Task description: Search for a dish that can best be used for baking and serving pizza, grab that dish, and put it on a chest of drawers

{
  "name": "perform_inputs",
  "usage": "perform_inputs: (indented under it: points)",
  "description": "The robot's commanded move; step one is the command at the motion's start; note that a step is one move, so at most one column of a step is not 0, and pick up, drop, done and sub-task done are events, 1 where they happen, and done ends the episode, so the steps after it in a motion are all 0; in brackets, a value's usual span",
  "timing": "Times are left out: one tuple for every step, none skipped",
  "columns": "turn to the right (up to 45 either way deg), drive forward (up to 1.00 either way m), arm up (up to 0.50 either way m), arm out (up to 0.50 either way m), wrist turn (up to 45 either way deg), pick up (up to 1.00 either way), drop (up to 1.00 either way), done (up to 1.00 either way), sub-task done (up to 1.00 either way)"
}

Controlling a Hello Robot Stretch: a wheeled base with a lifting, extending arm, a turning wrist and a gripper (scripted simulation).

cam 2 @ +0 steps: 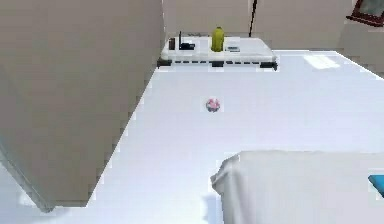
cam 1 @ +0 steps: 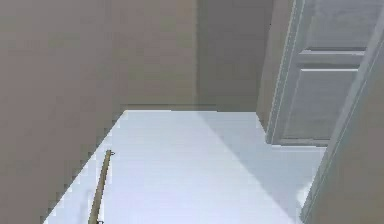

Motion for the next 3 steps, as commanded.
perform_inputs:
  points:
    - [0.0,0.15,0.0,0.0,0.0,0.0,0.0,0.0,0.0]
    - [21.0,0.0,0.0,0.0,0.0,0.0,0.0,0.0,0.0]
    - [0.0,1.0,0.0,0.0,0.0,0.0,0.0,0.0,0.0]
